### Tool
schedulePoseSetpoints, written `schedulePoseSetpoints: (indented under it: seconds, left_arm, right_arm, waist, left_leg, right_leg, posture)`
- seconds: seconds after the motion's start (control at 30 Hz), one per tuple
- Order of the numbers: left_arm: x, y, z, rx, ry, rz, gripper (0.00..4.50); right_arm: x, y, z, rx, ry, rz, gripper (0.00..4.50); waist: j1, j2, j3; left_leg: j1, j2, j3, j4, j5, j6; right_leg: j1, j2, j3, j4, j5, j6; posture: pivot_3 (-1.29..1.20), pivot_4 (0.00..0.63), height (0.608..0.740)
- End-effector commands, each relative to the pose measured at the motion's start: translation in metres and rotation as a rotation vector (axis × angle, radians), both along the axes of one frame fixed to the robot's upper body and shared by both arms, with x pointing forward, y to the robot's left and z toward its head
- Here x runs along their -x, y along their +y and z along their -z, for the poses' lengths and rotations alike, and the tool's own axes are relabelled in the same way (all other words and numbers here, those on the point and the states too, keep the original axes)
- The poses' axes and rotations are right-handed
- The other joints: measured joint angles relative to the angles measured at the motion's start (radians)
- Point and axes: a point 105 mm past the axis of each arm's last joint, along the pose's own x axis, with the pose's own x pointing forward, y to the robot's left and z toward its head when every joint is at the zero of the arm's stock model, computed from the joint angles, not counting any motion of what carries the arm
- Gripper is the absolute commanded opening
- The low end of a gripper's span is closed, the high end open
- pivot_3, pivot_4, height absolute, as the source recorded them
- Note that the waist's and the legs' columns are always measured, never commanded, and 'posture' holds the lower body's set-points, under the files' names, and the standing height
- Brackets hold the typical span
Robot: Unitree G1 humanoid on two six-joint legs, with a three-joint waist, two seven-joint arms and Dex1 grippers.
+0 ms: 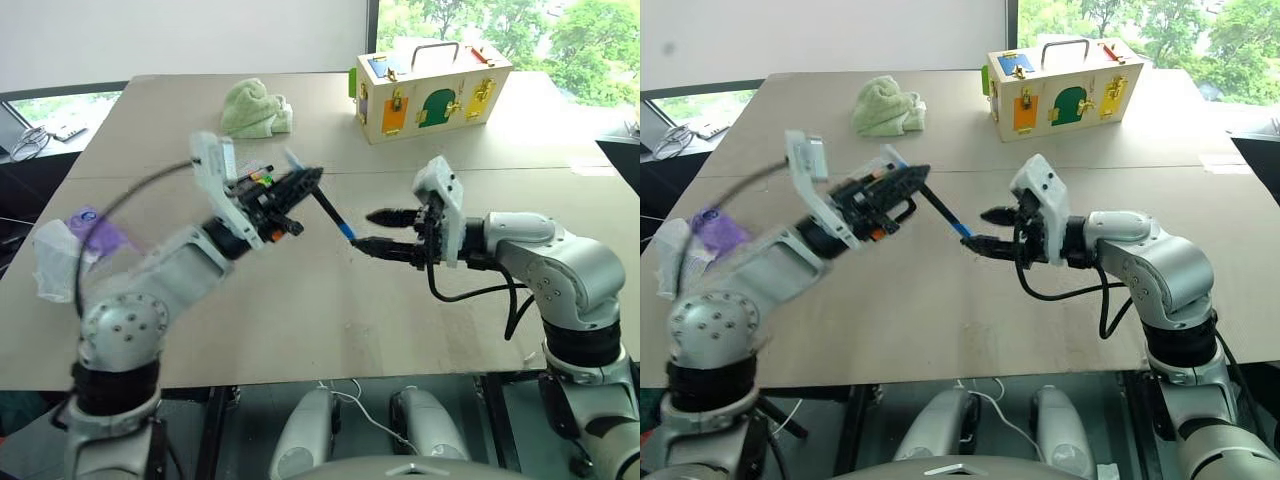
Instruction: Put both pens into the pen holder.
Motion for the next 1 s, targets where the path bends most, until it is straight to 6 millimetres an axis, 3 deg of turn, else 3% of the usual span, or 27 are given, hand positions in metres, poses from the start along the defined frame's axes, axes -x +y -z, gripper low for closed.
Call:
schedulePoseSetpoints:
  seconds: [0.03, 0.13, 0.27, 0.63, 0.8, 0.87, 0.9, 0.97, 1.0]
  left_arm:
    - [0.016, -0.001, -0.033, -0.217, -0.288, -0.071, 0.0]
    - [0.018, 0.01, -0.033, -0.603, -0.519, -0.229, 0.0]
    - [0.005, 0.031, -0.005, -0.868, -0.564, -0.315, 0.0]
    - [-0.025, 0.046, 0.032, -0.932, -0.586, -0.308, 0.0]
    - [-0.04, 0.071, 0.053, -0.981, -0.526, -0.362, 0.0]
    - [-0.041, 0.078, 0.053, -0.959, -0.528, -0.385, 0.99]
    - [-0.038, 0.077, 0.049, -0.918, -0.531, -0.382, 1.2]
    - [-0.034, 0.076, 0.044, -0.855, -0.532, -0.376, 2.07]
    - [-0.028, 0.069, 0.039, -0.751, -0.51, -0.345, 2.62]
  right_arm:
    - [0.004, -0.012, -0.022, -0.045, -0.123, 0.008, 3.95]
    - [0.004, -0.025, -0.025, -0.019, -0.188, 0.028, 3.95]
    - [0.003, -0.029, -0.021, -0.019, -0.186, 0.039, 3.95]
    - [0.0, -0.024, -0.015, -0.01, -0.196, 0.046, 3.95]
    - [0.001, -0.025, -0.016, -0.005, -0.201, 0.062, 3.95]
    - [0.001, -0.025, -0.015, -0.006, -0.2, 0.068, 4.03]
    - [0.002, -0.025, -0.014, -0.003, -0.197, 0.072, 4.03]
    - [0.002, -0.026, -0.012, 0.002, -0.194, 0.076, 4.03]
    - [0.002, -0.027, -0.011, 0.007, -0.193, 0.081, 4.03]
  waist:
    - [0.0, 0.0, 0.0]
    - [-0.001, 0.0, 0.0]
    - [0.0, 0.0, 0.0]
    - [0.002, -0.001, 0.001]
    - [0.001, -0.001, 0.001]
    - [0.001, -0.001, 0.001]
    - [0.001, -0.001, 0.001]
    - [0.001, -0.001, 0.001]
    - [0.001, -0.001, 0.001]
  left_leg:
    - [0.0, 0.0, 0.0, 0.0, 0.0, 0.0]
    - [0.0, 0.0, 0.002, -0.002, 0.0, 0.0]
    - [0.005, 0.001, 0.007, -0.012, 0.0, 0.001]
    - [0.003, 0.002, 0.005, -0.011, -0.002, 0.004]
    - [0.002, 0.002, 0.004, -0.012, -0.002, 0.004]
    - [0.002, 0.002, 0.004, -0.011, -0.002, 0.004]
    - [0.002, 0.002, 0.004, -0.011, -0.002, 0.004]
    - [0.001, 0.002, 0.004, -0.011, -0.002, 0.004]
    - [0.001, 0.002, 0.003, -0.011, -0.002, 0.004]
  right_leg:
    - [0.0, 0.0, 0.0, 0.0, 0.0, 0.0]
    - [-0.001, 0.0, 0.002, -0.002, 0.0, 0.0]
    - [-0.001, -0.001, 0.005, -0.003, 0.0, 0.0]
    - [-0.002, -0.005, 0.003, -0.004, 0.0, 0.0]
    - [-0.002, -0.006, 0.002, -0.004, 0.0, 0.0]
    - [-0.002, -0.006, 0.002, -0.004, 0.0, 0.0]
    - [-0.002, -0.006, 0.002, -0.004, 0.0, 0.0]
    - [-0.002, -0.006, 0.002, -0.004, 0.0, 0.0]
    - [-0.003, -0.007, 0.002, -0.004, 0.0, 0.0]
  posture:
    - [0.0, 0.15, 0.74]
    - [0.0, 0.15, 0.74]
    - [0.0, 0.15, 0.74]
    - [0.0, 0.15, 0.74]
    - [0.0, 0.15, 0.74]
    - [0.0, 0.15, 0.74]
    - [0.0, 0.15, 0.74]
    - [0.0, 0.15, 0.74]
    - [0.0, 0.15, 0.74]
